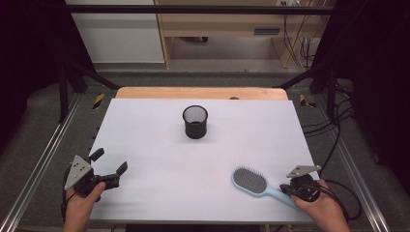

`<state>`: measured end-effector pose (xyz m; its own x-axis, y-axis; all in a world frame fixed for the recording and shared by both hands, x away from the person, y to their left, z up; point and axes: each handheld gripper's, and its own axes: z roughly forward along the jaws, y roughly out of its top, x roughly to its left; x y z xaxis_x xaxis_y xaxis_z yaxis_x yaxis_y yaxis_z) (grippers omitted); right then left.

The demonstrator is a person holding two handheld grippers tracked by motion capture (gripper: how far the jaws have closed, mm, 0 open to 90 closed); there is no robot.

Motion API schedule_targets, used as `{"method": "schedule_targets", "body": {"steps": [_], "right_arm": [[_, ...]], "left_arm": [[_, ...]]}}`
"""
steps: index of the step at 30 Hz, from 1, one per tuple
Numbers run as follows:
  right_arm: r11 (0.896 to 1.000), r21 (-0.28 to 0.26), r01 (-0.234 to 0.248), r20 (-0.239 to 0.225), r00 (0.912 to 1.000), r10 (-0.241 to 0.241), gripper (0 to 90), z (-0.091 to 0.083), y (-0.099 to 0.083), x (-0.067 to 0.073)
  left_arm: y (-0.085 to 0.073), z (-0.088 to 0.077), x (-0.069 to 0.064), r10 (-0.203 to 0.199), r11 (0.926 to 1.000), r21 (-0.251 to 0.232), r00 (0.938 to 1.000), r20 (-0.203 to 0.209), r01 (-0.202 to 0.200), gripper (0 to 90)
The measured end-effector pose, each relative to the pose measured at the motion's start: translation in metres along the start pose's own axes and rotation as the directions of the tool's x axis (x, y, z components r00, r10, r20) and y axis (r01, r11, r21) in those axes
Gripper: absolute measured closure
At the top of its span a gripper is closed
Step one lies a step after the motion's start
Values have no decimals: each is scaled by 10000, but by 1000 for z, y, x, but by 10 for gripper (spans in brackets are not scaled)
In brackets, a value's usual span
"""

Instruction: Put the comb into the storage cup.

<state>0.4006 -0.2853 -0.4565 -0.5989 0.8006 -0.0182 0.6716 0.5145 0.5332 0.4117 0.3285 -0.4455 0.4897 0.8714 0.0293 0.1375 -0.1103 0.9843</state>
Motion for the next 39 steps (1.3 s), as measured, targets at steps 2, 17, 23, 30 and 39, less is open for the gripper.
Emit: {"method": "schedule_targets", "body": {"steps": [2, 17, 23, 30, 39], "right_arm": [[10000, 21, 82, -27, 10000, -82, 900, -1, 0, 2], [9984, -567, -19, -193, 9998, 8, 900, -9, -6, 5], [9909, -1253, 484, -409, 9977, -539, 845, -17, 2, 14], [9878, -909, 1267, -841, 9874, -1344, 515, -12, 10, 27], [9885, -263, 1487, -887, 9846, -1505, 198, -1, 16, 33]], "left_arm": [[0, 0, 0, 32, 10000, 11, 10000, 13, -32, 15], [0, 3, -5, 267, 9995, 160, 9994, 219, -270, 16], [0, 1, -3, 188, 9998, 102, 9997, 128, -189, 15], [1, 1, -4, 217, 9997, 108, 9996, 155, -219, 16], [0, 2, -3, 184, 9998, 111, 9997, 162, -186, 15]]}}
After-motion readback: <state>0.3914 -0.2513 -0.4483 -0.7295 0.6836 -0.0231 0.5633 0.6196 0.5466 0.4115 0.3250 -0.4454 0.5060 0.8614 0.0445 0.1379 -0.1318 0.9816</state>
